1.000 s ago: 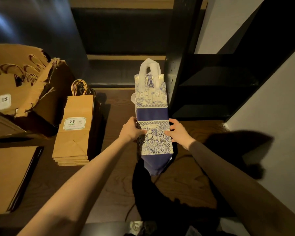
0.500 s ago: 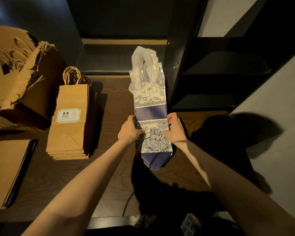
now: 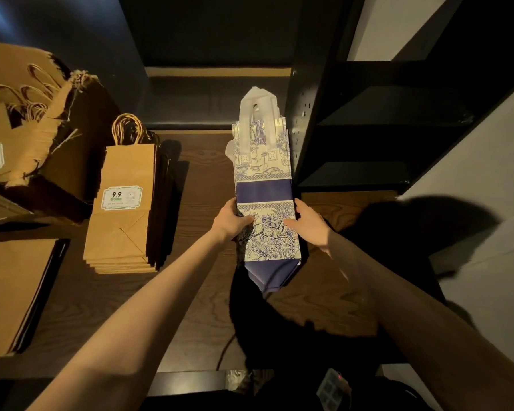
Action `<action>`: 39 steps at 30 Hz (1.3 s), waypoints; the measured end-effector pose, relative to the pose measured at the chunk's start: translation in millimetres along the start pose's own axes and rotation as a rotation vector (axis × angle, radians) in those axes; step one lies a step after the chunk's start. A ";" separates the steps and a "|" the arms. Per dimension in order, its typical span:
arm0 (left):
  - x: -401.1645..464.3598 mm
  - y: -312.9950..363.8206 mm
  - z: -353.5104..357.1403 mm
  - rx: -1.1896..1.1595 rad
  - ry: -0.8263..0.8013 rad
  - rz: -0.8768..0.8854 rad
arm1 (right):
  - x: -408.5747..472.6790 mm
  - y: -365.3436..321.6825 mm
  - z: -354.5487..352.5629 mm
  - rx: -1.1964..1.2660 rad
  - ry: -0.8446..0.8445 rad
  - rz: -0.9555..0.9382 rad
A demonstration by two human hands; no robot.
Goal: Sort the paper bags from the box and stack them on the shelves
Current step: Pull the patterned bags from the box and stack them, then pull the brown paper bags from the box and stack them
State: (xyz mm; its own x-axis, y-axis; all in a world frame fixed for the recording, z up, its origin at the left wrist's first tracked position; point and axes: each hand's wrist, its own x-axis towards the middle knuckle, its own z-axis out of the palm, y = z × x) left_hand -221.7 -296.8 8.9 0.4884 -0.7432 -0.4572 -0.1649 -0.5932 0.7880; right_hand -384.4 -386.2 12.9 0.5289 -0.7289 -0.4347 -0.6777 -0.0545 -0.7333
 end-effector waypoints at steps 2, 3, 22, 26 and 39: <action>-3.5 4.8 1.1 -0.028 -0.010 -0.004 | -1.3 -3.7 -3.6 0.034 0.006 0.019; -5.6 7.8 1.4 -0.036 -0.010 -0.001 | -2.6 -6.7 -5.0 0.055 0.009 0.018; -43.1 64.4 -76.1 -0.075 0.088 0.198 | -41.3 -99.8 -40.2 0.079 0.207 -0.173; -56.0 77.2 -117.4 -0.067 0.073 0.293 | -40.5 -142.7 -29.3 0.102 0.189 -0.243; -83.8 38.8 -303.9 -0.002 0.020 0.420 | -38.0 -280.0 88.2 0.084 0.216 -0.395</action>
State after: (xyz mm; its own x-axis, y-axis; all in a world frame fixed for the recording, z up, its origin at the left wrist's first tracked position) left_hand -8.6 -163.5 203.0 0.3958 -0.9141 -0.0881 -0.3516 -0.2395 0.9050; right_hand -169.7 -283.1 188.6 0.6140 -0.7893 -0.0010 -0.3972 -0.3080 -0.8645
